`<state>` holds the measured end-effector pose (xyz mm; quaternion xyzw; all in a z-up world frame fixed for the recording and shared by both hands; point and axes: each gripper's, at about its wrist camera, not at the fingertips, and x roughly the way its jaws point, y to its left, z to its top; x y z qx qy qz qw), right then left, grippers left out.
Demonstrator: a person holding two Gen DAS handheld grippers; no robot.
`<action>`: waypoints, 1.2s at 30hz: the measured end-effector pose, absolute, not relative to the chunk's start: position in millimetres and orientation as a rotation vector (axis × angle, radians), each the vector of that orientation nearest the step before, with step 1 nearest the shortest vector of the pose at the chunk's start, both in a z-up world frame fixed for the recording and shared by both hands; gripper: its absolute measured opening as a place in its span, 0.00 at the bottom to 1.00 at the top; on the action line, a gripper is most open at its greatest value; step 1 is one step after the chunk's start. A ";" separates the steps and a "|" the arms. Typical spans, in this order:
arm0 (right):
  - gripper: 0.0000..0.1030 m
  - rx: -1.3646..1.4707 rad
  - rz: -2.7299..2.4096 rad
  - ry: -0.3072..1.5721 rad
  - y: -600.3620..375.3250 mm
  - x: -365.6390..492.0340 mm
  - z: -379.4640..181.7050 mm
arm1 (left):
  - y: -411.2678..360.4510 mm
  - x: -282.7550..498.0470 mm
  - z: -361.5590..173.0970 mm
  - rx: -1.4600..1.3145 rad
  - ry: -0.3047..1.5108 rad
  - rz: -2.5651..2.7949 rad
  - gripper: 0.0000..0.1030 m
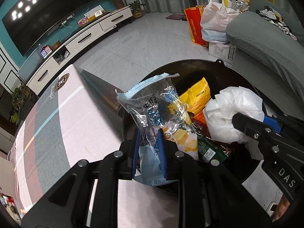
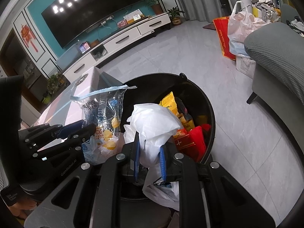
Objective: Collect trash
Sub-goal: 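Lower both bags into the bin and open both tools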
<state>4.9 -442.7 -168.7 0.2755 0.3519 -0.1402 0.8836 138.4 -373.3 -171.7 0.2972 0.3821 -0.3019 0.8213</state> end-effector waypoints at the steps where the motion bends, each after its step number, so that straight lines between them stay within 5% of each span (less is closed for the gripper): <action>1: 0.18 0.574 -0.293 0.734 -443.2 4.7 -169.5 | -373.1 138.5 -171.9 0.633 0.813 -0.642 0.21; 36: 0.28 0.582 -0.310 0.757 -444.6 6.9 -176.2 | -367.6 142.4 -174.1 0.623 0.820 -0.635 0.33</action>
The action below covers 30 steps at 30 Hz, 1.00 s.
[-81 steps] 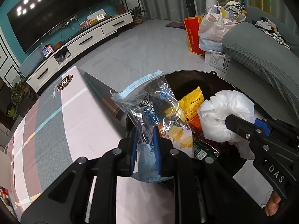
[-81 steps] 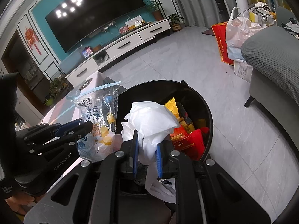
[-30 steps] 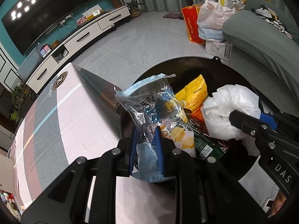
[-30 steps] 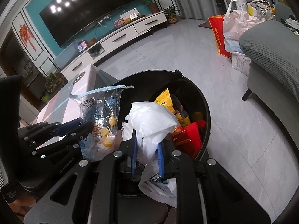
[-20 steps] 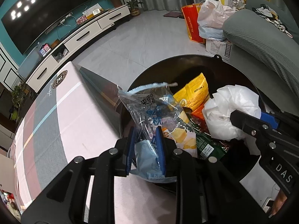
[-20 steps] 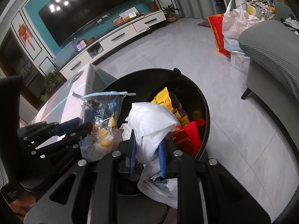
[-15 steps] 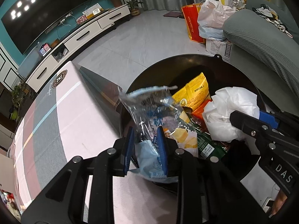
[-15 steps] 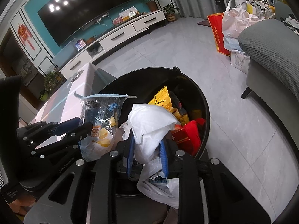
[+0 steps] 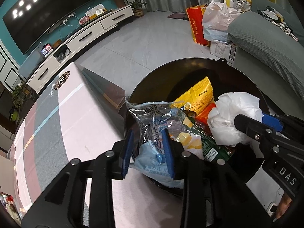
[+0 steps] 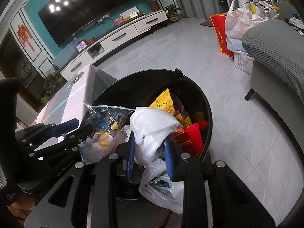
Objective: Collect trash
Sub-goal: 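Lower both bags into the bin and open both tools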
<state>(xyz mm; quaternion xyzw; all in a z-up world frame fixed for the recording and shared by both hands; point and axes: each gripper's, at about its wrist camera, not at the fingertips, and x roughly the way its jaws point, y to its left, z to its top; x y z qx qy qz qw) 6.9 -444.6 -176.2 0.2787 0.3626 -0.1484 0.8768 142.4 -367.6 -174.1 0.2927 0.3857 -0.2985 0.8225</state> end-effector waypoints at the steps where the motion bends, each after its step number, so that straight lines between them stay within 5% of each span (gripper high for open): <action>1: 0.29 0.582 -0.310 0.756 -444.5 6.8 -176.2 | -367.2 142.1 -173.4 0.620 0.820 -0.636 0.34; 30: 0.42 0.565 -0.326 0.730 -441.7 -2.5 -156.9 | -359.1 133.9 -148.9 0.575 0.784 -0.639 0.51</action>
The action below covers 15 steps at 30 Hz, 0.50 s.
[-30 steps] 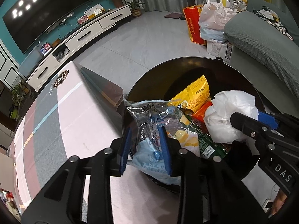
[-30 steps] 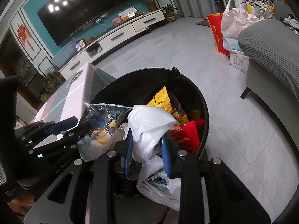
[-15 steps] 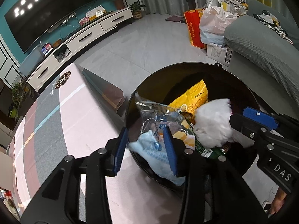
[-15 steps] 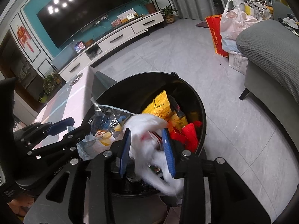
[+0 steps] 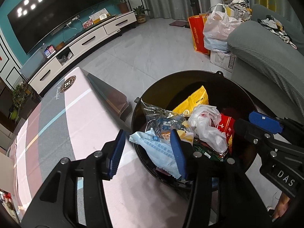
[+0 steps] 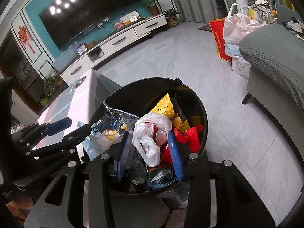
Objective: Collect trash
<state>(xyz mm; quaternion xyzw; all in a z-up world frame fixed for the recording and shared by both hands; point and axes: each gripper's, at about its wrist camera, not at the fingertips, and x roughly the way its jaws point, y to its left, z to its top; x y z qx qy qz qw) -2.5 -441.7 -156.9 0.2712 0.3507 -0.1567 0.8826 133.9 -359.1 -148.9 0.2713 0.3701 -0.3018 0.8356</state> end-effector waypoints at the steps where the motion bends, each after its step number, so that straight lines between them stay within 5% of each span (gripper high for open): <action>1: 0.42 0.563 -0.328 0.728 -441.3 -3.3 -155.7 | -358.7 133.5 -147.9 0.572 0.782 -0.640 0.52; 15: 0.57 0.564 -0.357 0.716 -437.5 -14.2 -145.2 | -345.5 126.9 -130.9 0.540 0.765 -0.640 0.67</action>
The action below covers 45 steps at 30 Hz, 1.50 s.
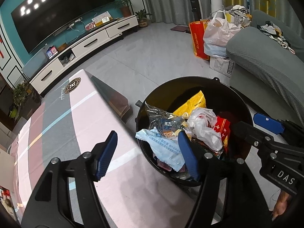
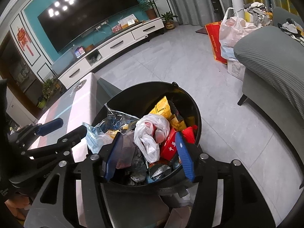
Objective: Collect trash
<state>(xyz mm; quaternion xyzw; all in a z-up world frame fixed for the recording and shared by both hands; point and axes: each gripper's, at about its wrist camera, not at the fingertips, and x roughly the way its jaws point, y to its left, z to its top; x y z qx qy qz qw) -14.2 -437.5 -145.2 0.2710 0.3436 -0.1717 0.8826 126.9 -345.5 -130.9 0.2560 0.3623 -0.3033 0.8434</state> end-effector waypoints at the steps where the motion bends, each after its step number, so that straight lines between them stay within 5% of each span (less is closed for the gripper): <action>1: 0.57 0.564 -0.358 0.716 -437.4 -14.6 -144.8 | -343.8 126.7 -129.8 0.537 0.765 -0.640 0.69; 19: 0.83 0.551 -0.444 0.715 -427.3 -30.6 -128.5 | -304.7 118.6 -105.5 0.457 0.736 -0.604 0.97; 45: 0.97 0.385 -0.485 0.741 -379.9 -54.5 -81.7 | -236.4 74.8 -40.1 0.366 0.657 -0.589 0.97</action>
